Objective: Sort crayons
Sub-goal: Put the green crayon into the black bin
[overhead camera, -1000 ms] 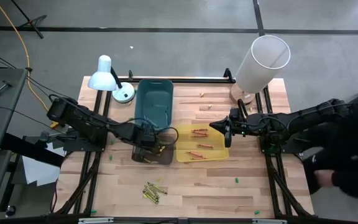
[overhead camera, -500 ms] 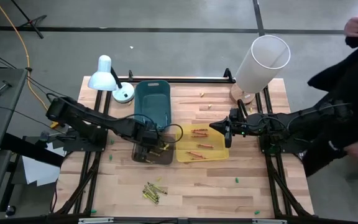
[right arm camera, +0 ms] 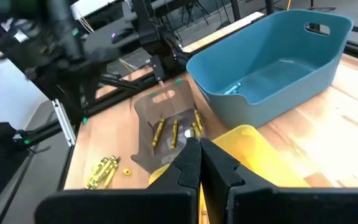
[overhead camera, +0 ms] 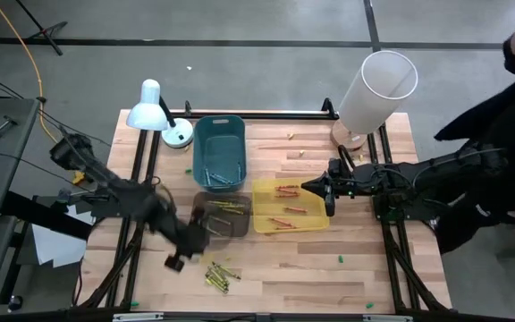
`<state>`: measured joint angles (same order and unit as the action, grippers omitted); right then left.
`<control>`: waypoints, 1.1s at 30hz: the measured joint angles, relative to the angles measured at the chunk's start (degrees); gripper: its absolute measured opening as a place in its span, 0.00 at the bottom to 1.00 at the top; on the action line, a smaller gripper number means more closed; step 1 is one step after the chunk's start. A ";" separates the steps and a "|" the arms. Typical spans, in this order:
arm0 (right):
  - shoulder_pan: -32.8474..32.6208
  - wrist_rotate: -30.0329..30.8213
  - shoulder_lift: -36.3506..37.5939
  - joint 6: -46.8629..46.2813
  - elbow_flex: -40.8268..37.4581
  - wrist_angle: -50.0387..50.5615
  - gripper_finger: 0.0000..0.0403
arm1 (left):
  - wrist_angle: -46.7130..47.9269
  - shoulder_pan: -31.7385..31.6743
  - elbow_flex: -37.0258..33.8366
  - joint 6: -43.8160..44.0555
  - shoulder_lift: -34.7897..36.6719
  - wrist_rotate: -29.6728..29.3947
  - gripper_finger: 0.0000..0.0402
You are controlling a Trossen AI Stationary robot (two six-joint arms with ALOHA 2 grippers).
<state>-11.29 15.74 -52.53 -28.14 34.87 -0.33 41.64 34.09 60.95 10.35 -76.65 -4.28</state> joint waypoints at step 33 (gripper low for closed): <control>0.00 -0.13 0.00 0.10 0.00 13.93 0.00 | -7.90 2.11 18.56 -4.44 -38.92 -2.15 0.32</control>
<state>-11.29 15.62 -52.53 -28.03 34.87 13.60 33.73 36.21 79.50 5.91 -115.57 -6.43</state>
